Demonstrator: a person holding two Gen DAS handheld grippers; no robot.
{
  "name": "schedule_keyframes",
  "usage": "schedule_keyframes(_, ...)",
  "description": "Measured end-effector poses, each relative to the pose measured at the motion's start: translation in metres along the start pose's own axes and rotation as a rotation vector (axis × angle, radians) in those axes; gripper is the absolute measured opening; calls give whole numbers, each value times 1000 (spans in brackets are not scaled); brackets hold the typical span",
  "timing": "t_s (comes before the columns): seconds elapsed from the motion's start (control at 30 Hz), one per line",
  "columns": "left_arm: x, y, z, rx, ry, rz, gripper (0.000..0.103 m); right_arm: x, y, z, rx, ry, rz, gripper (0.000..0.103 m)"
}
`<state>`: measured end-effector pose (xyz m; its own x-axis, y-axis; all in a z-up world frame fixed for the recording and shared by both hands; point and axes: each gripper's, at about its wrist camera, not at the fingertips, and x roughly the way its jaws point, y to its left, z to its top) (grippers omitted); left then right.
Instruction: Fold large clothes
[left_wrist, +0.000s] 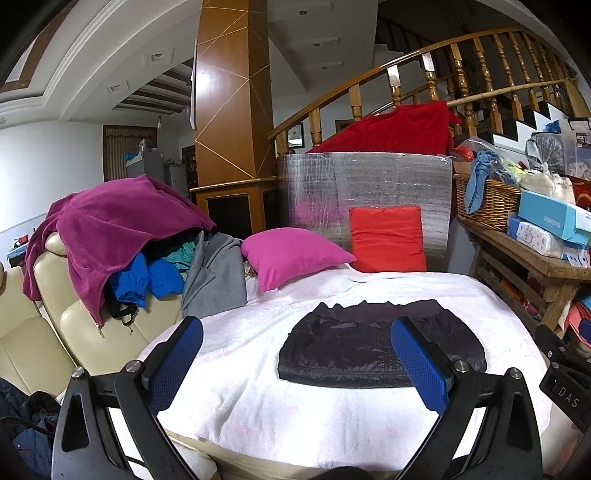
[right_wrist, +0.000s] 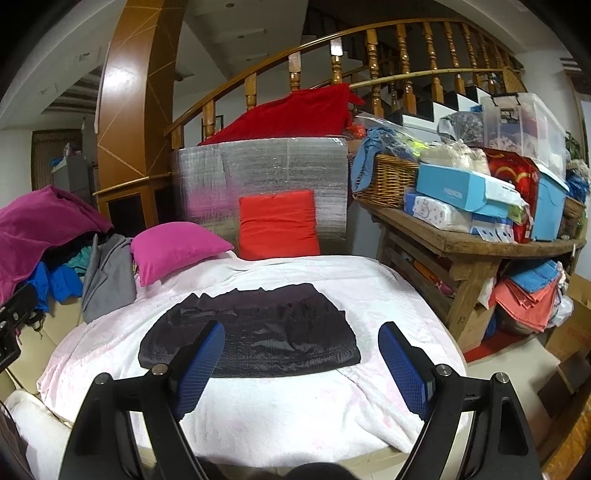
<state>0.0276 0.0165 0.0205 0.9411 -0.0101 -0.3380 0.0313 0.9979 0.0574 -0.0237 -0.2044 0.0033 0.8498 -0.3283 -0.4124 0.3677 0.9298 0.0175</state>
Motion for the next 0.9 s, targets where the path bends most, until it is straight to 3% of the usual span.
schedule_keyframes(0.47,61,5,9,-1,50,38,101,62,38,17,-20,42,44,88)
schedule_keyframes(0.77,106,5,7,-9,95,19,101,113,46,15,-32,92,35,87)
schedule_keyframes(0.9,157,23,3,-63,164,-1,101,145,28,18,-16,98,5,87)
